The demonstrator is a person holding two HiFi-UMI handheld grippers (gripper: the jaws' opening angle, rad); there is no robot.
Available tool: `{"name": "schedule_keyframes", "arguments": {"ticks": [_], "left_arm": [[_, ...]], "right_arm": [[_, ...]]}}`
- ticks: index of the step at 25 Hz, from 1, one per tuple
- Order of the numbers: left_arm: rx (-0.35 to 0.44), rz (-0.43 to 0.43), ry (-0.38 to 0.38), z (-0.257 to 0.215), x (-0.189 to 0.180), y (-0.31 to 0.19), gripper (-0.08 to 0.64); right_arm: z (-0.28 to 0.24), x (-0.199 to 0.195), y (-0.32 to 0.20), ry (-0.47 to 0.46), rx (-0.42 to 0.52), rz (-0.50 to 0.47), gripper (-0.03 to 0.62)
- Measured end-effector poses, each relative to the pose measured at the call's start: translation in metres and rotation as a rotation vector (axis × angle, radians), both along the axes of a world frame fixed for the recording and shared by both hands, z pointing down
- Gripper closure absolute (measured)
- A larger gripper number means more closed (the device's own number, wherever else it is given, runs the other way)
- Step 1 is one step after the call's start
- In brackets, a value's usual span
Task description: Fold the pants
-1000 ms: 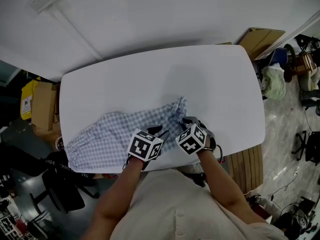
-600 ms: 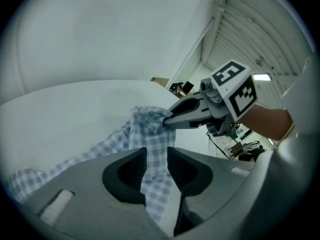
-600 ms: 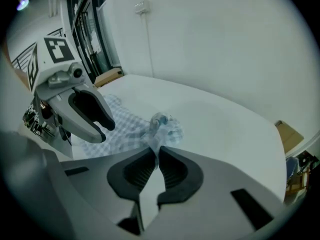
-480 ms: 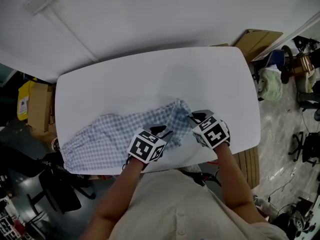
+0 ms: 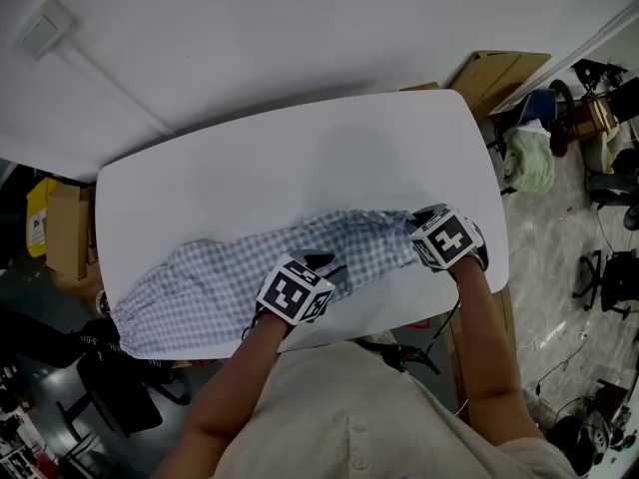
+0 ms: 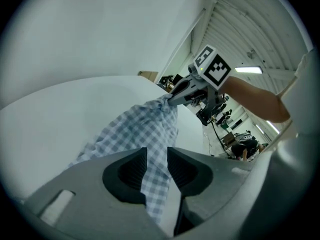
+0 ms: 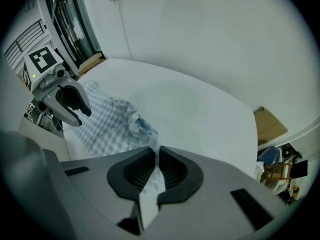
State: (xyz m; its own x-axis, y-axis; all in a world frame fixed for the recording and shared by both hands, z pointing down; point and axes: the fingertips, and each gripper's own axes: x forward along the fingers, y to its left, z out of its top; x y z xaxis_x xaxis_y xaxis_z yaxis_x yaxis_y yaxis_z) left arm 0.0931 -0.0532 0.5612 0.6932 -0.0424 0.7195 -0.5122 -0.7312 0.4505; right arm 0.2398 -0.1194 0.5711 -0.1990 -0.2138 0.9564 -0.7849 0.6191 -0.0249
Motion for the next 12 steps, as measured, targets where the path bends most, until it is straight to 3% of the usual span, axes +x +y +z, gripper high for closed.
{"name": "schedule_keyframes", "arguments": {"ticks": [5,12], "left_arm": [[-0.013,0.028,-0.008,0.005,0.02,-0.004,0.43],[-0.017,0.033,-0.007,0.008,0.036,-0.015,0.43]], "right_arm": [[0.011,0.024,-0.019,0.023,-0.026,0.008,0.555],[0.024,0.031,-0.033,-0.023,-0.03,-0.001,0.554]]}}
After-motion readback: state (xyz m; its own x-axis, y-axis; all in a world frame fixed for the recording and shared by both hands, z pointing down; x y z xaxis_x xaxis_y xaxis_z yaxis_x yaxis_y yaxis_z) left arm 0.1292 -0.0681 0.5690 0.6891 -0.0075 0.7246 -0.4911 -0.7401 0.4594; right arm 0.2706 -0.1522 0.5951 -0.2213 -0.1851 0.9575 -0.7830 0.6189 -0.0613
